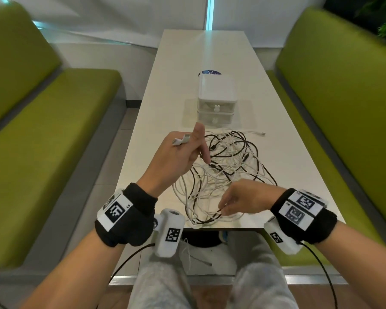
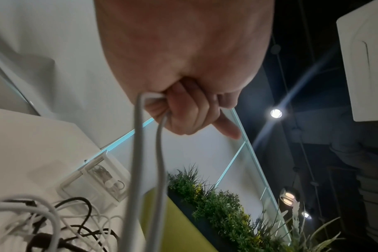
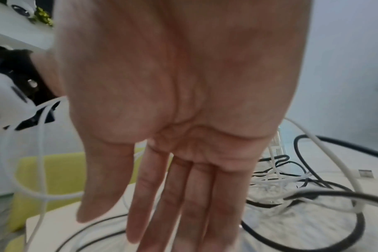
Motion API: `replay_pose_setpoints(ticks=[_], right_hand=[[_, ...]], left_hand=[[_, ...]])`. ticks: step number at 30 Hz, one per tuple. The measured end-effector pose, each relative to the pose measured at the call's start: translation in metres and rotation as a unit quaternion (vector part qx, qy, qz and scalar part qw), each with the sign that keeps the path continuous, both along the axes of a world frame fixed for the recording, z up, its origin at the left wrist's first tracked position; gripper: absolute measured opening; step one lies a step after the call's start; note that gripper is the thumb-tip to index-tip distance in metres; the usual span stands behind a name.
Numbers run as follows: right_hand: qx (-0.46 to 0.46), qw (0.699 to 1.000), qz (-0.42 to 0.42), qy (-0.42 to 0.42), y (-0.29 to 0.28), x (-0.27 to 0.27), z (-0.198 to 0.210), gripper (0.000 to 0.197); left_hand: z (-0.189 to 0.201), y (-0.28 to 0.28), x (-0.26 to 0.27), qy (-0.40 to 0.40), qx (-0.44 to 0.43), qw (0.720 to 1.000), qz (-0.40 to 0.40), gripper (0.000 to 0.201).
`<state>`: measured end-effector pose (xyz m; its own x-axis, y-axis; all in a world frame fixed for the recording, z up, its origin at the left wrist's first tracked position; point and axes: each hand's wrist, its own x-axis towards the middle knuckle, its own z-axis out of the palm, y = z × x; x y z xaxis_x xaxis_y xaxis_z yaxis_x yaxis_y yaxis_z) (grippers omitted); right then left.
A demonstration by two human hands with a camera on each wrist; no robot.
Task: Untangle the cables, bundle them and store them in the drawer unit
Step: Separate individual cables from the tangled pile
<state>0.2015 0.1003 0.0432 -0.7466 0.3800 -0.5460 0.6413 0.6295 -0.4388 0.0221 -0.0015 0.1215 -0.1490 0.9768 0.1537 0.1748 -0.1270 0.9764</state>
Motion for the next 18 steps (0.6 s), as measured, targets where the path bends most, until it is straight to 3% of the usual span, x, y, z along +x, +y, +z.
replay_pose_setpoints(ticks=[3, 5, 10, 13, 18], right_hand=[[-0.131, 0.991, -0.017, -0.020, -0.008, -0.003, 0.002, 0.027], [-0.163, 0.985, -0.015, -0.051, -0.018, -0.004, -0.001, 0.029], [-0.021, 0.999, -0.033, -0.031, -0.036, -0.010, -0.013, 0.036], [0.094, 0.995, 0.022, 0.004, -0.048, -0.015, -0.015, 0.022], [0.043, 0.997, -0.013, 0.066, -0.052, -0.014, -0.012, 0.015]], left_hand=[[0.004, -0.002, 0.002, -0.060, -0.002, 0.998, -0.021, 0.060], [0.007, -0.005, 0.004, -0.077, -0.004, 0.997, -0.029, 0.060], [0.013, -0.012, 0.007, -0.084, 0.000, 0.996, -0.036, 0.061], [0.016, -0.016, 0.010, -0.076, 0.007, 0.996, -0.035, 0.061], [0.020, -0.022, 0.013, -0.067, 0.018, 0.997, -0.036, 0.062]])
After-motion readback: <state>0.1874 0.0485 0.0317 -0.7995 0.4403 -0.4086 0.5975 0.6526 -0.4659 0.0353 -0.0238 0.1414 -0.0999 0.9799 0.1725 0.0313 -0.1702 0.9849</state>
